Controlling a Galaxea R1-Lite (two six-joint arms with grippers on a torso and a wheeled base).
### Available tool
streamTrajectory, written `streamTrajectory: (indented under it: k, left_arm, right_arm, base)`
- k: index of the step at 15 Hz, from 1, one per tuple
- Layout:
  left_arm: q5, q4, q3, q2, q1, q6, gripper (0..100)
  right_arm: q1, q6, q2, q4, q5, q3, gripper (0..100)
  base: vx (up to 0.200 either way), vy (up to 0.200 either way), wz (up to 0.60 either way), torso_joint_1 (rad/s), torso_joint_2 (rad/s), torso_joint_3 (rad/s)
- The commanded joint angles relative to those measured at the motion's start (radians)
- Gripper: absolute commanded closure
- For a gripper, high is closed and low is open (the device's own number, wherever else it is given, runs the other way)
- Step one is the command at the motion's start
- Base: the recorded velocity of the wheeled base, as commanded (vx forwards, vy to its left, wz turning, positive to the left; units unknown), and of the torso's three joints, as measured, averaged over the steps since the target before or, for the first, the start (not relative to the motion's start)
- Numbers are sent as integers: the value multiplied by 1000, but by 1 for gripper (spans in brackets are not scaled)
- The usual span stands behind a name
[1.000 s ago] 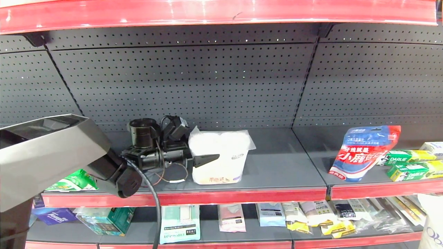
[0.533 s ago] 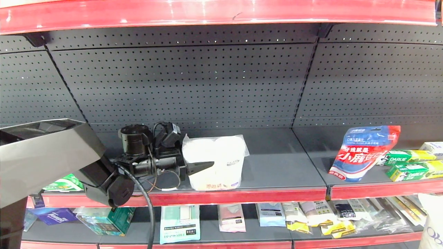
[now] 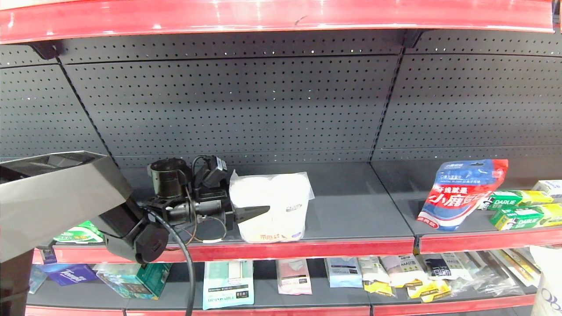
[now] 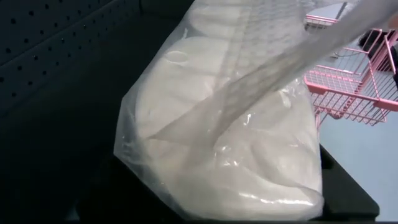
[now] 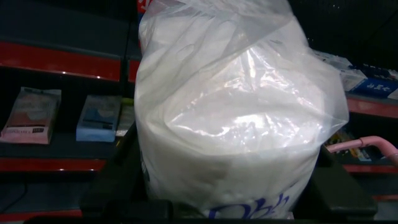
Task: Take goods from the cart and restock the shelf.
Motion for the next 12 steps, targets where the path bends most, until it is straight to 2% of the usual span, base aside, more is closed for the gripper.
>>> streamTrajectory:
  k: [1, 12]
  left_arm:
    - [1, -2, 1, 1, 0, 0, 100]
    - [0, -26, 32, 11, -2, 5, 100]
  right_arm:
    - [0, -1, 1, 0, 0, 0, 100]
    - [0, -1, 4, 2, 0, 3, 100]
  base:
    - [0, 0, 0, 0, 0, 0]
    - [0, 0, 0, 0, 0, 0]
